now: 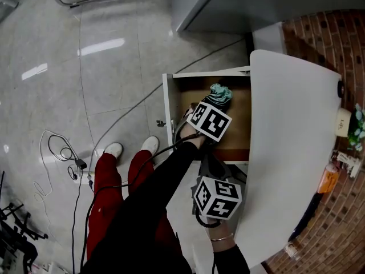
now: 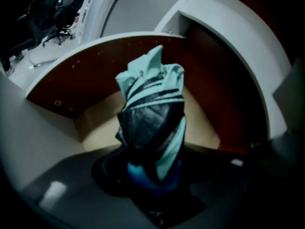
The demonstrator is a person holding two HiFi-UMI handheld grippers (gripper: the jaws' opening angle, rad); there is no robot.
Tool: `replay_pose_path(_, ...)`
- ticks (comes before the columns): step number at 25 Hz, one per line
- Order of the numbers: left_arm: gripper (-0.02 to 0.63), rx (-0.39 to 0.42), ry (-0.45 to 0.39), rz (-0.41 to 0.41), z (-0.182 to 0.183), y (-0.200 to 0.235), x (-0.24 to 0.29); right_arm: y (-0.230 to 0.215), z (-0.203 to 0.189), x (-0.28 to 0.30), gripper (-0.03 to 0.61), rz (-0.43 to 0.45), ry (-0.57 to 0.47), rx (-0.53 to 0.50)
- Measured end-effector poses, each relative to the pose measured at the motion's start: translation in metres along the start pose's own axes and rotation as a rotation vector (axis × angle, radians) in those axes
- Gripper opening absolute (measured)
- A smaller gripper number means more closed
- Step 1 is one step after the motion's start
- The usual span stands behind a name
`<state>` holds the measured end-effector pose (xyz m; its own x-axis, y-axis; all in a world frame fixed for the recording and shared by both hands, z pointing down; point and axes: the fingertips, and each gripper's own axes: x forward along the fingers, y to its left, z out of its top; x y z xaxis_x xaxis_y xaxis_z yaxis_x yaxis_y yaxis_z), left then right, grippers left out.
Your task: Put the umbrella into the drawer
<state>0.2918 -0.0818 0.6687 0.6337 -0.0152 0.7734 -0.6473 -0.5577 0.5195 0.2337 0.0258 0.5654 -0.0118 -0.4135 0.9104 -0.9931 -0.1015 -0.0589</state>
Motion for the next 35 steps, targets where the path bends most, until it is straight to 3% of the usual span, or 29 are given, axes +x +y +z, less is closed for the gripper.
replay_pose_path(13, 0.342, 0.019, 0.036, 0.048, -0.003, 0.003, 0.004, -0.004, -0.007, -0.001, 0.002, -0.028, 0.013, 0.007)
replay_pose_path(17, 0.347, -0.005, 0.007, 0.073, -0.004, 0.002, -0.011, -0.004, -0.008, -0.006, 0.002, -0.036, 0.006, 0.015)
replay_pose_path(25, 0.341, -0.115, -0.116, 0.033, 0.004, -0.006, -0.044, -0.002, -0.014, -0.017, 0.002, -0.057, -0.006, 0.034)
replay_pose_path(30, 0.342, -0.059, -0.138, 0.062, 0.013, -0.008, -0.056, 0.001, -0.017, -0.025, 0.002, -0.067, -0.015, 0.049)
replay_pose_path(35, 0.341, -0.024, -0.182, 0.031, 0.018, -0.023, -0.086, 0.004, -0.02, -0.035, 0.002, -0.077, -0.026, 0.053)
